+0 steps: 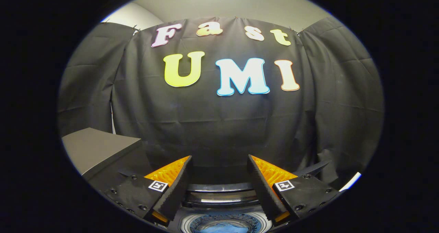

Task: Put the clothes into the washing machine and then close the washing machine lid.

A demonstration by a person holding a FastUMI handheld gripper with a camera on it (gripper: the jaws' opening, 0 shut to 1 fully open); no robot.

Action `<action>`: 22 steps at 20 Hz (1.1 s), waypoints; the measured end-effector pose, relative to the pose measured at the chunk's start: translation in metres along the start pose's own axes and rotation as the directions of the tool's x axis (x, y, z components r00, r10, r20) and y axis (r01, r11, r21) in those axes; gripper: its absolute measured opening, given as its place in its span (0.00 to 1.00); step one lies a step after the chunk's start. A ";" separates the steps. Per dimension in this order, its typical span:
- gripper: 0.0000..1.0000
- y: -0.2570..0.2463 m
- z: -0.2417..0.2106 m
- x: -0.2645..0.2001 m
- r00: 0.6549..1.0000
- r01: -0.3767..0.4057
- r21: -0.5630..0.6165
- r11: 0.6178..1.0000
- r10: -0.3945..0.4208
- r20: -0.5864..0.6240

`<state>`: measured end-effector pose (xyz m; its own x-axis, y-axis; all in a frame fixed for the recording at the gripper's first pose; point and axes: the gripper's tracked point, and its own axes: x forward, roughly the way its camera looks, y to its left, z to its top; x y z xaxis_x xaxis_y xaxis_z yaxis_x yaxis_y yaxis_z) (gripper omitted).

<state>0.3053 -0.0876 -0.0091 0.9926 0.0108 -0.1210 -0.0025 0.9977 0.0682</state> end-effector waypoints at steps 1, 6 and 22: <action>0.97 0.000 -0.002 -0.005 1.000 0.001 0.000 1.000 -0.001 0.001; 0.97 0.000 -0.013 -0.025 1.000 0.000 -0.003 1.000 0.000 0.010; 0.97 0.002 -0.110 -0.110 0.996 -0.017 0.023 1.000 0.019 -0.084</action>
<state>0.1827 -0.0796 -0.1047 0.9788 0.0349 -0.2020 -0.0163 0.9956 0.0928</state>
